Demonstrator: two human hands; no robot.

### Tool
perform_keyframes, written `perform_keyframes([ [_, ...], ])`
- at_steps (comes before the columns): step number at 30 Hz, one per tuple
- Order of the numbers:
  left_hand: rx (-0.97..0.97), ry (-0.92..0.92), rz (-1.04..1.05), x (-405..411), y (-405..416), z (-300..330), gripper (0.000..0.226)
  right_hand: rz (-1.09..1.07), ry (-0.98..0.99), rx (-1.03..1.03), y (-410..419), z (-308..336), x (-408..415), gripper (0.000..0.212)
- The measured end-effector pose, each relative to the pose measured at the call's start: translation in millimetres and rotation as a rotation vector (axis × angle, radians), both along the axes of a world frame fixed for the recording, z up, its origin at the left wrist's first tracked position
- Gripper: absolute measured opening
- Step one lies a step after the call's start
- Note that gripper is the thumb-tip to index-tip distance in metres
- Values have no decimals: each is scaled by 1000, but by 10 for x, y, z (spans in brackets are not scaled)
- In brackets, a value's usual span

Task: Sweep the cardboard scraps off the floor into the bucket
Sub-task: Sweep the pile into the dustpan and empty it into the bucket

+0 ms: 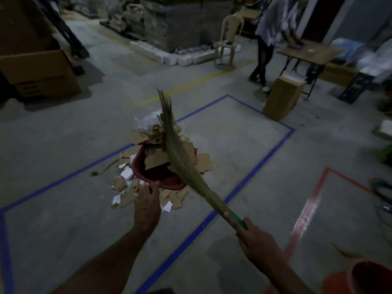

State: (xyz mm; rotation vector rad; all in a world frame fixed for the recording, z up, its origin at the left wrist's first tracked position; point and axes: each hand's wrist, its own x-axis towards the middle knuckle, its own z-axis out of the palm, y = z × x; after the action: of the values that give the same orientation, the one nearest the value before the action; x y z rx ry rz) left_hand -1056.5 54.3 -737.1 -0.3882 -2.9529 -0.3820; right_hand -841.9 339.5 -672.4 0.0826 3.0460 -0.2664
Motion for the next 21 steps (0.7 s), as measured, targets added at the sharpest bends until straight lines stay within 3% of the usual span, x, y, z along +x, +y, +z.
perform_keyframes([
  [6, 24, -14, -100, 800, 953, 24, 55, -121, -4, 23, 710, 131, 1165, 99],
  [10, 70, -19, -232, 1477, 1790, -29, 44, -230, -89, 75, 1189, 199, 2105, 91],
  [17, 78, -98, -440, 2638, 3139, -165, 46, -451, -92, 89, 1762, 153, 3569, 98],
  [19, 53, -136, -491, 2910, 3452, -239, 47, -546, -178, 63, 1864, 117, 3896, 106],
  [21, 48, -178, -554, 3161, 3743, -282, 47, -576, -295, 4, 1992, 58, 4194, 98],
])
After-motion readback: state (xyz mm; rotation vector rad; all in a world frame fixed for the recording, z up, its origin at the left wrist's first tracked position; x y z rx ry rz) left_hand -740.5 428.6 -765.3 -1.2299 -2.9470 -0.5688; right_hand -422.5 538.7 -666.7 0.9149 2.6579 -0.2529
